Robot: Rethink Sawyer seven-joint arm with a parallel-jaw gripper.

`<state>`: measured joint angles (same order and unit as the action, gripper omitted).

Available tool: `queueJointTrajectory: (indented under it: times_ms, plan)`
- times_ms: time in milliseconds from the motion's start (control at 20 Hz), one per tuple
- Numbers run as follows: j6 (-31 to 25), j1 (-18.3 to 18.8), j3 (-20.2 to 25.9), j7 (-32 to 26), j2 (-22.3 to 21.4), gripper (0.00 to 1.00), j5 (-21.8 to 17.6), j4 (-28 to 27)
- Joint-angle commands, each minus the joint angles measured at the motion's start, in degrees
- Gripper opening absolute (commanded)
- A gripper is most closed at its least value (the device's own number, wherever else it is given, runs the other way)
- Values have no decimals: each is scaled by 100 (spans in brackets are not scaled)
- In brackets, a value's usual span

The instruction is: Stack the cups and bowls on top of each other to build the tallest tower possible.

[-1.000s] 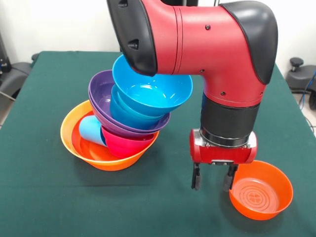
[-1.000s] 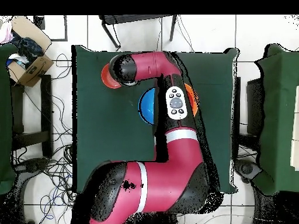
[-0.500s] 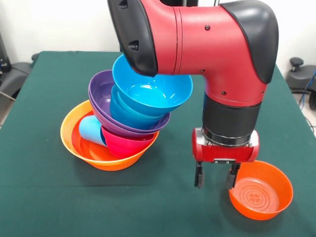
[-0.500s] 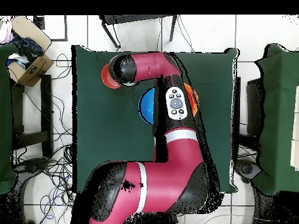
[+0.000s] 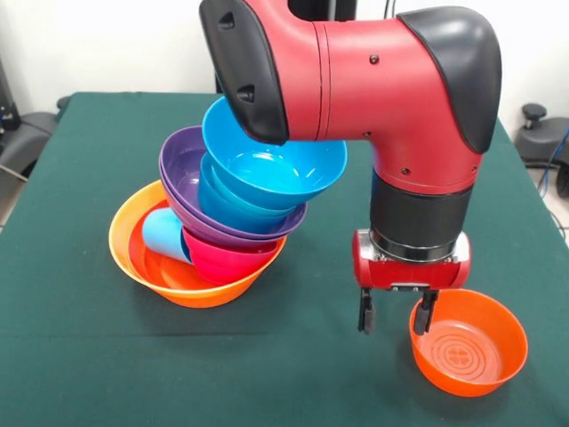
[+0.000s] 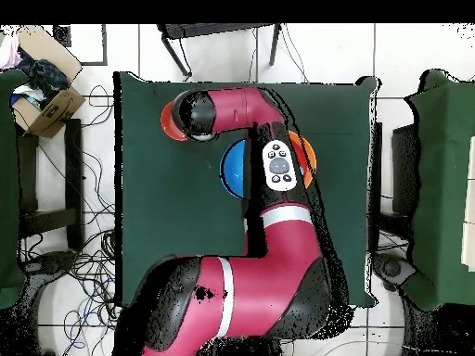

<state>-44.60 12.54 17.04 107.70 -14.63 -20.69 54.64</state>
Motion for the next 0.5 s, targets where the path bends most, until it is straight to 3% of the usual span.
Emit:
queueJointTrajectory:
  times_ms: [50,500]
  plan:
    - [387,-83,143,309,177,100,57,659]
    - [620,-58,226,342,301,100,144,686]
